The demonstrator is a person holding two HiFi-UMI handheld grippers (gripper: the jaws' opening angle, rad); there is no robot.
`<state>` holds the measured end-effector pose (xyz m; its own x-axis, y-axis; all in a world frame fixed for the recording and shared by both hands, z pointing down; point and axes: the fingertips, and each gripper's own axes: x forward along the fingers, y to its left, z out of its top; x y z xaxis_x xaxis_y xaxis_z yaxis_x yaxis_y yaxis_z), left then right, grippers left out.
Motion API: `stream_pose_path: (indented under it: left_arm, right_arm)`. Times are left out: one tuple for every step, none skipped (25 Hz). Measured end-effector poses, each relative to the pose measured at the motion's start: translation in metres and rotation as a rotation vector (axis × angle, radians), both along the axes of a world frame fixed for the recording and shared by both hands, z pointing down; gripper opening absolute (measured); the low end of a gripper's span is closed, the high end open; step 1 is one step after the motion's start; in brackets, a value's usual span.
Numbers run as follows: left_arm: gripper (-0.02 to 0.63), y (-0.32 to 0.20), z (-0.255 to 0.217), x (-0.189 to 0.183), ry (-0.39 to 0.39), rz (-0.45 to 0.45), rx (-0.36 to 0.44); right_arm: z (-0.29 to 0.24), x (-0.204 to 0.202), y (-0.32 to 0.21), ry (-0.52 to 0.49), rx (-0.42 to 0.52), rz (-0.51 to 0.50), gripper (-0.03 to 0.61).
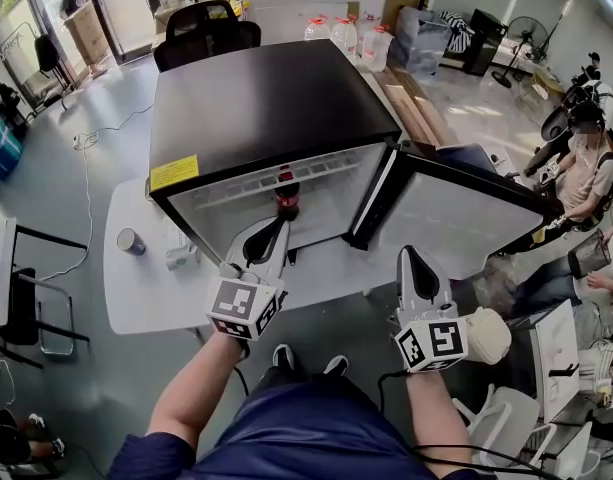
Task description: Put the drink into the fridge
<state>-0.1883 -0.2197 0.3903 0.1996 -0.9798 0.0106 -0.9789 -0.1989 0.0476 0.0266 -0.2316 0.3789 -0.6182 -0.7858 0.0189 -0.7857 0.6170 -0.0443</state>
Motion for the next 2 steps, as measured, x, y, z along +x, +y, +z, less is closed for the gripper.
stream_pose_path:
  left_arm:
    - [0.005,-0.0008,0.0029,-0.0017,0.0,0.0,-0.006]
    - [0.006,-0.0016,0.0058,-0.0034,0.0,0.0,-0.013]
  right_arm:
    - [0.0011,-0.001,-0.0004,-0.002,-0.002,0.003,0.006]
    - [0.0021,-0.0019,-0.0008,-0.004,-0.004,0.005,0.006]
